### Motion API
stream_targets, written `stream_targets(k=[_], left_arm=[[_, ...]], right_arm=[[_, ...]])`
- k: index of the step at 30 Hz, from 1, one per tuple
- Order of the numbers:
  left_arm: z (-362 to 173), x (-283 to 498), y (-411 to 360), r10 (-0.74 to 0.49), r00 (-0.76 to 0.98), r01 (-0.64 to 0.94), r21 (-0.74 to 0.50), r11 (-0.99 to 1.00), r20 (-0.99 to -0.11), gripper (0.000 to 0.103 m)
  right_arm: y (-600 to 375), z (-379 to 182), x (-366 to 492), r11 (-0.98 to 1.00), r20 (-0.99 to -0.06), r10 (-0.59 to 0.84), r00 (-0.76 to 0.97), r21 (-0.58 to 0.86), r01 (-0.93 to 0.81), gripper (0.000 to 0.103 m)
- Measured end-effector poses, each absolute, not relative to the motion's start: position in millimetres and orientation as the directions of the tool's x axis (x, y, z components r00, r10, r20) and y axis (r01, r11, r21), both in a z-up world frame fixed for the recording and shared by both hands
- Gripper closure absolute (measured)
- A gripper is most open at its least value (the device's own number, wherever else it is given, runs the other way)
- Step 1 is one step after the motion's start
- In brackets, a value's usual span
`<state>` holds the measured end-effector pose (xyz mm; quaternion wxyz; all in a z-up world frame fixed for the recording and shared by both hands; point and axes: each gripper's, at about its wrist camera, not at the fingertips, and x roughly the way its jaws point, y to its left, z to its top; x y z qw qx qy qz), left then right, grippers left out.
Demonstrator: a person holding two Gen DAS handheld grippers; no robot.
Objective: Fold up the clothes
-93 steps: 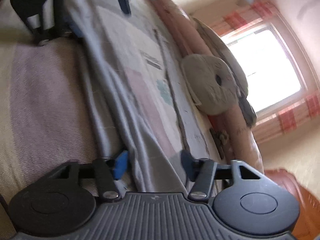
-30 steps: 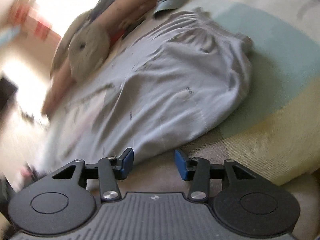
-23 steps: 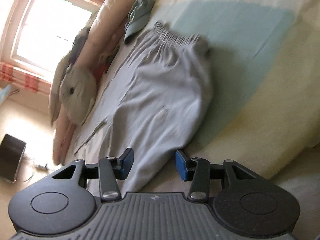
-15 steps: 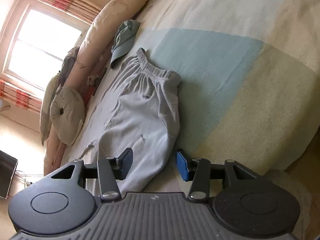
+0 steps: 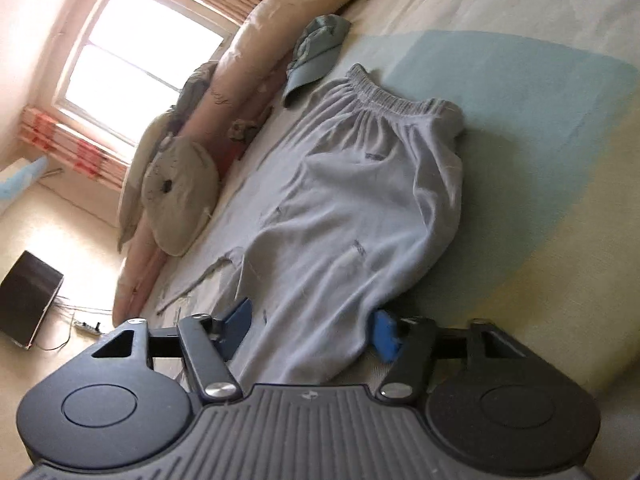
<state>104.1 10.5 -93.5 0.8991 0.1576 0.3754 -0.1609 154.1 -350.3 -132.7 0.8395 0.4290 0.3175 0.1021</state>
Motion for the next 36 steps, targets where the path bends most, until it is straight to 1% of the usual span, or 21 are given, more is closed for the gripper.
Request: stream_targets(k=[5,7,8,9,10,12,17,20,22,24,25,26,29,30,31,34,36], left_arm=[[-94,101,12,-0.171,0.668,0.407,0.163,0.899,-0.724,0.04],[-94,103,13,-0.17,0.668,0.401,0.158,0.902,-0.724,0.04],[-94,104,13,-0.168,0.668,0.398,0.158,0.904,-0.725,0.037],[-94,104,13,-0.165,0.669,0.395,0.159,0.905,-0.725,0.033],[-94,104,12,-0.16,0.67,0.396,0.167,0.903,-0.725,0.033],[-93,103,12,-0.156,0.671,0.404,0.182,0.896,-0.725,0.033],[-89,97,12,-0.139,0.67,0.415,0.212,0.885,-0.729,0.033],[-86,96,14,-0.138,0.673,0.422,0.223,0.879,-0.727,0.033],[-83,97,16,-0.142,0.681,0.422,0.227,0.878,-0.718,0.033],[-79,102,18,-0.136,0.697,0.408,0.233,0.883,-0.704,0.033],[-77,105,18,-0.134,0.703,0.402,0.235,0.885,-0.698,0.033],[-76,109,19,-0.135,0.706,0.398,0.232,0.887,-0.695,0.033],[-76,121,18,-0.143,0.711,0.395,0.222,0.892,-0.689,0.033],[-78,125,18,-0.151,0.706,0.396,0.209,0.894,-0.692,0.033],[-80,127,17,-0.154,0.7,0.395,0.198,0.897,-0.697,0.033],[-90,130,16,-0.161,0.675,0.392,0.165,0.905,-0.72,0.033],[-95,126,21,-0.175,0.663,0.376,0.123,0.918,-0.728,0.032]], right_arm=[[-347,-133,155,0.597,-0.452,0.476,0.755,0.796,0.1,0.054],[-345,-135,149,0.637,-0.483,0.452,0.75,0.763,0.107,0.067],[-344,-136,146,0.658,-0.5,0.438,0.747,0.744,0.112,0.092],[-346,-141,144,0.66,-0.511,0.421,0.749,0.74,0.134,0.102],[-351,-145,140,0.638,-0.486,0.429,0.762,0.76,0.126,0.102],[-350,-142,136,0.647,-0.489,0.417,0.766,0.751,0.128,0.1],[-349,-129,127,0.681,-0.517,0.409,0.752,0.722,0.126,0.1],[-352,-124,118,0.718,-0.571,0.383,0.726,0.678,0.154,0.102],[-356,-125,112,0.714,-0.578,0.394,0.715,0.682,0.158,0.102],[-357,-118,108,0.739,-0.592,0.373,0.714,0.655,0.156,0.1],[-357,-115,106,0.753,-0.599,0.362,0.714,0.64,0.155,0.098],[-354,-108,107,0.783,-0.603,0.333,0.725,0.605,0.143,0.094],[-343,-87,113,0.87,-0.601,0.245,0.761,0.482,0.101,0.091],[-338,-81,117,0.894,-0.597,0.222,0.771,0.44,0.083,0.086],[-333,-77,123,0.911,-0.593,0.212,0.777,0.408,0.063,0.084],[-313,-76,143,0.956,-0.605,0.17,0.778,0.292,0.019,0.079],[-302,-85,151,0.972,-0.639,0.148,0.755,0.234,0.007,0.077]])
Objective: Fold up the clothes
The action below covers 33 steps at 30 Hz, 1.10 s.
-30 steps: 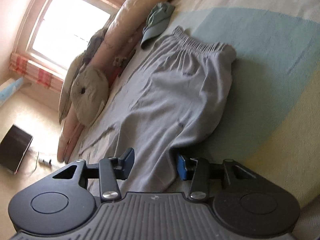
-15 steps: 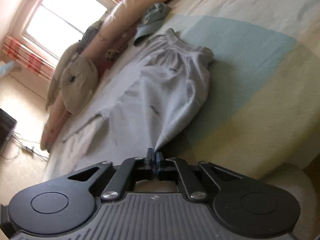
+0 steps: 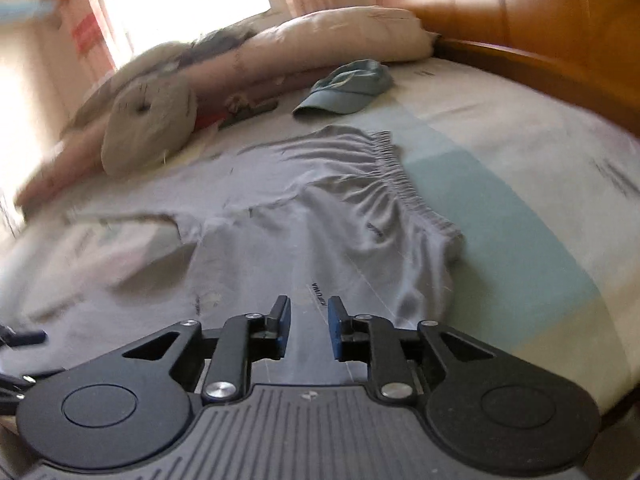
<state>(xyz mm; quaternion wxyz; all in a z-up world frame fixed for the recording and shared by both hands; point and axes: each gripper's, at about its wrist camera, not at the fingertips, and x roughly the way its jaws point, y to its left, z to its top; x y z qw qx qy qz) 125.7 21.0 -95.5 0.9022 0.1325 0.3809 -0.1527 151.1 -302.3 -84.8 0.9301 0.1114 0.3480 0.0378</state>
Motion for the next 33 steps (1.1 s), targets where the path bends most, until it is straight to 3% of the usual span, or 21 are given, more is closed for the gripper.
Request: stream_targets(k=[3,7,13,22,26,31,32,33], left_arm=[[-100,116,38,-0.206,0.641,0.33,0.024,0.944,-0.74,0.029],[-93,112,42,-0.213,0.619,0.36,0.031,0.933,-0.756,0.028],[-67,142,43,-0.259,0.668,0.348,-0.015,0.937,-0.698,0.028],[-89,163,32,-0.275,0.629,0.353,-0.048,0.934,-0.727,0.028],[-96,158,44,-0.281,0.623,0.335,-0.074,0.939,-0.73,0.028],[-97,158,53,-0.303,0.628,0.329,-0.108,0.938,-0.716,0.027],[-98,158,54,-0.309,0.63,0.331,-0.113,0.937,-0.713,0.025],[-99,158,55,-0.315,0.631,0.332,-0.12,0.935,-0.709,0.024]], right_arm=[[-294,-100,149,0.986,-0.675,0.115,0.729,0.164,-0.003,0.076],[-294,-100,130,0.991,-0.673,0.092,0.734,0.131,-0.004,0.076],[-289,-80,141,0.984,-0.651,0.14,0.746,0.177,-0.031,0.073],[-221,-36,233,0.951,-0.646,0.271,0.714,0.066,-0.302,0.072],[-178,-43,291,0.916,-0.725,0.303,0.619,0.041,-0.399,0.072],[-142,-75,331,0.892,-0.83,0.228,0.51,-0.032,-0.451,0.072],[-141,-76,330,0.886,-0.827,0.225,0.514,-0.046,-0.461,0.074],[-139,-76,330,0.884,-0.827,0.213,0.52,-0.063,-0.463,0.087]])
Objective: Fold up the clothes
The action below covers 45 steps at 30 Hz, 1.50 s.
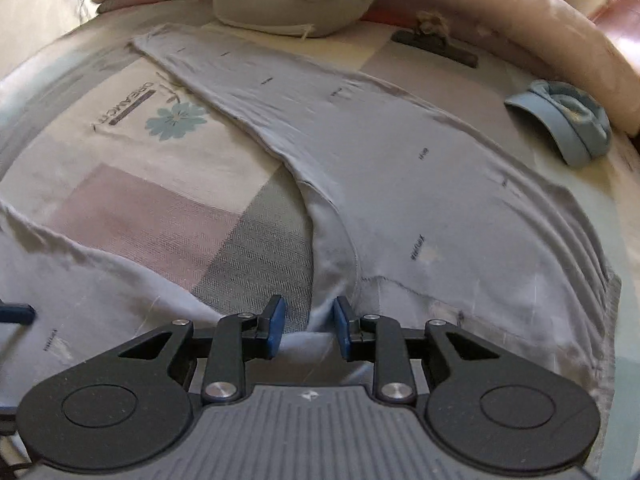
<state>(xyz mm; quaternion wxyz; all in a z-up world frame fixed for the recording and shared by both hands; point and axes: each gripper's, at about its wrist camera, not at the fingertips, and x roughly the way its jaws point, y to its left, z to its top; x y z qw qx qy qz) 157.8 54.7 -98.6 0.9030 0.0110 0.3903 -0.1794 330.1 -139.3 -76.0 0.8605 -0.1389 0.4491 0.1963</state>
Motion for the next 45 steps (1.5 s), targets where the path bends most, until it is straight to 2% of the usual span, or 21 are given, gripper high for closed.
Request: stream_targets(k=[1,2,11,16,18,26,29,32,37,39,43,45], left_arm=[[-99,158,55,-0.321,0.632,0.335,-0.125,0.934,-0.705,0.022],[-100,158,55,-0.323,0.634,0.337,-0.126,0.933,-0.702,0.022],[-97,153,62,-0.306,0.646,0.313,-0.122,0.942,-0.699,0.022],[-90,151,73,-0.296,0.668,0.299,-0.118,0.947,-0.683,0.021],[-89,151,77,-0.273,0.673,0.281,-0.104,0.954,-0.687,0.021],[-99,144,84,-0.198,0.644,0.231,-0.059,0.971,-0.739,0.02],[-97,135,81,-0.175,0.632,0.226,-0.037,0.973,-0.755,0.02],[-92,130,81,-0.158,0.623,0.221,-0.02,0.975,-0.766,0.02],[-77,131,77,-0.146,0.638,0.236,0.011,0.972,-0.756,0.02],[-70,136,69,-0.165,0.645,0.266,0.017,0.964,-0.746,0.02],[-62,154,40,-0.248,0.64,0.363,0.001,0.932,-0.727,0.02],[-62,164,18,-0.307,0.628,0.421,-0.02,0.907,-0.715,0.02]], right_arm=[[-138,-75,331,0.883,-0.828,0.199,0.525,-0.081,-0.462,0.098],[-137,-75,333,0.885,-0.824,0.182,0.536,-0.1,-0.454,0.1],[-166,-60,374,0.938,-0.767,0.313,0.559,0.158,-0.309,0.1],[-181,-43,342,0.919,-0.74,0.367,0.564,0.195,-0.342,0.087],[-184,-40,324,0.912,-0.743,0.374,0.555,0.188,-0.364,0.075],[-160,-73,257,0.88,-0.778,0.379,0.502,0.134,-0.456,0.059],[-145,-84,243,0.857,-0.751,0.446,0.487,0.203,-0.473,0.041],[-136,-80,234,0.796,-0.717,0.547,0.433,0.286,-0.533,0.042],[-168,-66,216,0.857,-0.695,0.488,0.528,0.265,-0.442,0.04],[-192,-62,202,0.898,-0.693,0.417,0.588,0.213,-0.385,0.029],[-233,-70,179,0.953,-0.709,0.286,0.645,0.14,-0.269,0.026],[-249,-76,171,0.966,-0.716,0.249,0.652,0.134,-0.222,0.021]])
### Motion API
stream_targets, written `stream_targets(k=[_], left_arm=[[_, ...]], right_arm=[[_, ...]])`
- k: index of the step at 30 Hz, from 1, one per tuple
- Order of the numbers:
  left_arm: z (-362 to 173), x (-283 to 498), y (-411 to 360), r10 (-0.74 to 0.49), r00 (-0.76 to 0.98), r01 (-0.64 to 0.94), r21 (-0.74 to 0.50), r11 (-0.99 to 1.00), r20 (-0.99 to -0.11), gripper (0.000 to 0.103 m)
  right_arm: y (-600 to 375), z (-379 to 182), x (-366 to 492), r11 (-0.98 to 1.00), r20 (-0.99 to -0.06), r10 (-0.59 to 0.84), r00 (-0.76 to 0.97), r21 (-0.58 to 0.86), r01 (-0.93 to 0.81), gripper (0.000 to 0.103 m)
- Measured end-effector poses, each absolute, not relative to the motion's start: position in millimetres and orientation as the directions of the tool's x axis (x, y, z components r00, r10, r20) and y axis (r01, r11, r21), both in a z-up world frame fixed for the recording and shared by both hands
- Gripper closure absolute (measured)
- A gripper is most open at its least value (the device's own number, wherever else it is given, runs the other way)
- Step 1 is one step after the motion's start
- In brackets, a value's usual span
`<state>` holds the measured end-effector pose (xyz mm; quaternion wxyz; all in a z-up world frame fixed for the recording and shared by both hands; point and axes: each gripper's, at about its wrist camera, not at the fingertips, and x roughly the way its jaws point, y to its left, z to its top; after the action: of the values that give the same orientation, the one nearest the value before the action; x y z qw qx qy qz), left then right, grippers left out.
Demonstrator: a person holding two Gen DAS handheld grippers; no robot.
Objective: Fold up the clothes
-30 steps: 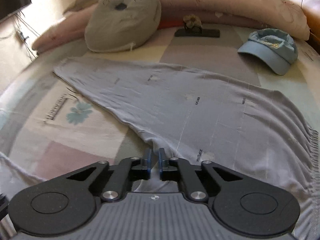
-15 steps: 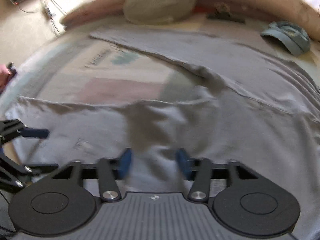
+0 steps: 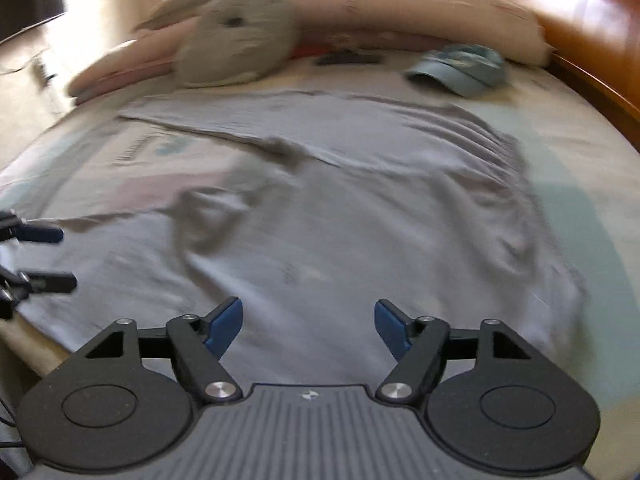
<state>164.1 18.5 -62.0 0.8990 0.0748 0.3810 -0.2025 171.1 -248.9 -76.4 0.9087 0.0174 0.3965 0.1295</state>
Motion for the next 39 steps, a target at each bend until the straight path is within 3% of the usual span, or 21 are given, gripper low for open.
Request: stream_targets(k=[4,9,11,14,20,26,28,31,33,39], left_arm=[[-66,183,-22,-0.428,0.586,0.514,-0.092,0.853,-0.688,0.02],[-81,213,-47,-0.529,0.533,0.561,-0.192,0.805,-0.661,0.02],[-92,229,-42,-0.507,0.544,0.509,-0.217,0.833,-0.669,0.02],[-105,248,-27,-0.382,0.615,0.376,-0.169,0.911,-0.69,0.024],[-92,244,-26,-0.333,0.631,0.33,-0.146,0.933,-0.701,0.024],[-75,225,-25,-0.441,0.596,0.39,-0.238,0.889,-0.671,0.019],[-80,222,-22,-0.436,0.574,0.383,-0.243,0.891,-0.693,0.019],[-95,225,-15,-0.255,0.588,0.265,-0.115,0.957,-0.768,0.021],[-93,222,-8,-0.227,0.605,0.241,-0.097,0.966,-0.763,0.02],[-76,199,-10,-0.27,0.61,0.309,-0.09,0.947,-0.745,0.018]], right_arm=[[-262,-91,164,0.979,-0.724,0.199,0.661,0.118,-0.165,0.02],[-267,-98,154,0.974,-0.696,0.225,0.682,0.153,-0.165,0.011],[-266,-100,152,0.972,-0.687,0.233,0.688,0.151,-0.178,0.009],[-265,-102,152,0.968,-0.678,0.251,0.691,0.153,-0.201,0.003],[-275,-90,149,0.966,-0.634,0.26,0.729,0.164,-0.202,0.002],[-305,-77,177,0.98,-0.579,0.199,0.791,0.144,-0.141,0.0],[-318,-85,195,0.979,-0.612,0.188,0.768,0.18,-0.096,0.0],[-331,-102,202,0.984,-0.666,0.127,0.735,0.179,-0.007,0.0],[-333,-106,190,0.985,-0.644,0.132,0.753,0.172,-0.025,0.0],[-305,-91,165,0.993,-0.655,0.096,0.749,0.111,-0.03,0.0]])
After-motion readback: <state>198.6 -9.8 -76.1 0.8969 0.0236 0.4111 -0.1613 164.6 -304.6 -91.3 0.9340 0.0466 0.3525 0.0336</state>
